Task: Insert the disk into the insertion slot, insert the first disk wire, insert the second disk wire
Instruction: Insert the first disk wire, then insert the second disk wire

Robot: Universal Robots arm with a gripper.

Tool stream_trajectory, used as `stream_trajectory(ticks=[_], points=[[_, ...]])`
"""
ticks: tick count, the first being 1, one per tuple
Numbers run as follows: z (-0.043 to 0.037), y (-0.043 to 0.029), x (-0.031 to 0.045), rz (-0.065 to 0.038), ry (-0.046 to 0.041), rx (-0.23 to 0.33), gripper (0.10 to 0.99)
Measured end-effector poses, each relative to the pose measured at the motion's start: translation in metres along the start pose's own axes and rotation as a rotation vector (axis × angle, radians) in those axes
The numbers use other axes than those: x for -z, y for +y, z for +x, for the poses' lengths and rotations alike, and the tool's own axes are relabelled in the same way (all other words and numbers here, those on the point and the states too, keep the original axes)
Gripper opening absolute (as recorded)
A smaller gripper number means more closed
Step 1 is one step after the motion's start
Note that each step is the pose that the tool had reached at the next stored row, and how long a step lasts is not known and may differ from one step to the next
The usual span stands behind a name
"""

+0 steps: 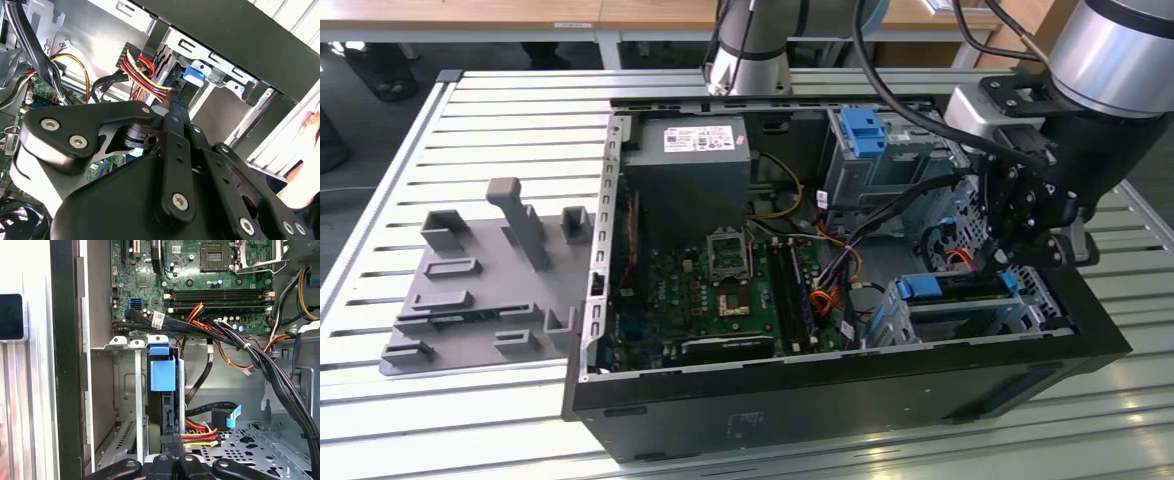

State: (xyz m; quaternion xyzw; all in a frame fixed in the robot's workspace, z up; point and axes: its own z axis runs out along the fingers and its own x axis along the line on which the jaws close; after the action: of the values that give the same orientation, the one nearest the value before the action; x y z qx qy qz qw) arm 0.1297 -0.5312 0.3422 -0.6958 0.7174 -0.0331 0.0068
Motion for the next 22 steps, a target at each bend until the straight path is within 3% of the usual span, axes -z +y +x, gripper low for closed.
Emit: stream_trajectory(ticks=[13,22], points=[[0.0001,-0.0002,0.0037,0.0,0.0004,0.0,0.106],[0.0007,-0.0011,0.0195,-0.002,0.0,0.0,0.106]])
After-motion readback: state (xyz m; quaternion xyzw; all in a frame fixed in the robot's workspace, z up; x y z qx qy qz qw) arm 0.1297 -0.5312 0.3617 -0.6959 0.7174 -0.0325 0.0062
